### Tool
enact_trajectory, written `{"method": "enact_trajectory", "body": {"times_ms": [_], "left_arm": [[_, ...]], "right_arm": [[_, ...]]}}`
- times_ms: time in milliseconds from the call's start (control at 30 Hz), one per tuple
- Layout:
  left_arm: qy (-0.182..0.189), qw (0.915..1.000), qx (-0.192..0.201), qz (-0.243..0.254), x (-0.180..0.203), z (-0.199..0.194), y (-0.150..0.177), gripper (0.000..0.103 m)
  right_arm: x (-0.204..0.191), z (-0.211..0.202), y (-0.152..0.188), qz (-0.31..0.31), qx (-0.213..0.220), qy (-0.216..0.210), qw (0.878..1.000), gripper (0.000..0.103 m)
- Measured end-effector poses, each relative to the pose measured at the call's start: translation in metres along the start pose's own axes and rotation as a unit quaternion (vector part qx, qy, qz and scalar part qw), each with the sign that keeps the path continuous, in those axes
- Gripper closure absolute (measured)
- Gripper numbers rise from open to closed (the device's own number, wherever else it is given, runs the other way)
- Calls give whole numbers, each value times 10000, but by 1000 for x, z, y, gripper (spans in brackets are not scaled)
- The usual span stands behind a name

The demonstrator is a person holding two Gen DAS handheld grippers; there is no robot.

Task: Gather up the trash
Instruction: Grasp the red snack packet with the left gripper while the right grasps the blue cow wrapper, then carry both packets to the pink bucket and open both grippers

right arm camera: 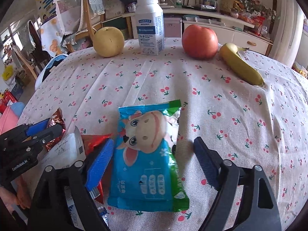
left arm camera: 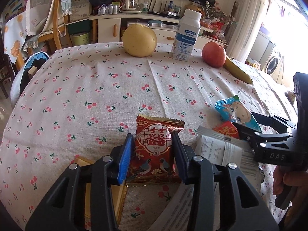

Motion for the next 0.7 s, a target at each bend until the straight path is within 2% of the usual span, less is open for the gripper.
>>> {"method": "enact_trajectory", "body": {"times_ms": [200, 267, 433, 500, 567, 633, 667, 700], "left_arm": [[2, 10000, -16, 46, 1, 1, 0, 58], [71, 9999, -28, 87, 3, 1, 1, 52], [-11, 9996, -64, 273, 9, 3, 1, 48], [-2, 9996, -62, 265, 9, 3, 1, 48], [16, 9997, -58, 250, 8, 2, 1, 49], [2, 9997, -52, 244, 8, 2, 1, 52], [1, 9997, -49, 236, 7, 2, 1, 59], [-11, 9997, -45, 221, 6, 1, 1, 61]], "right_arm": [[-4, 6, -4, -161, -9, 88, 9998, 10], [0, 8, -2, -290, -37, 284, 9992, 10], [1, 8, 0, -310, -42, 266, 9992, 10], [2, 5, -1, -325, 6, 256, 9991, 19], [2, 3, -2, -338, 37, 244, 9991, 35], [1, 2, -2, -320, 67, 260, 9991, 40], [2, 1, -2, -315, 93, 281, 9991, 43], [3, 1, -2, -295, 112, 289, 9991, 45]]}}
Point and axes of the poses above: each gripper's, at about its wrist camera, not at the fingertips, and z roughly the way its jaws point, x to its right, y to its underside, the point moved 7 cm from there along z, roughly the way its jaws point, and after that the axes turned 7 degrees about x, right-handed, at the moved point
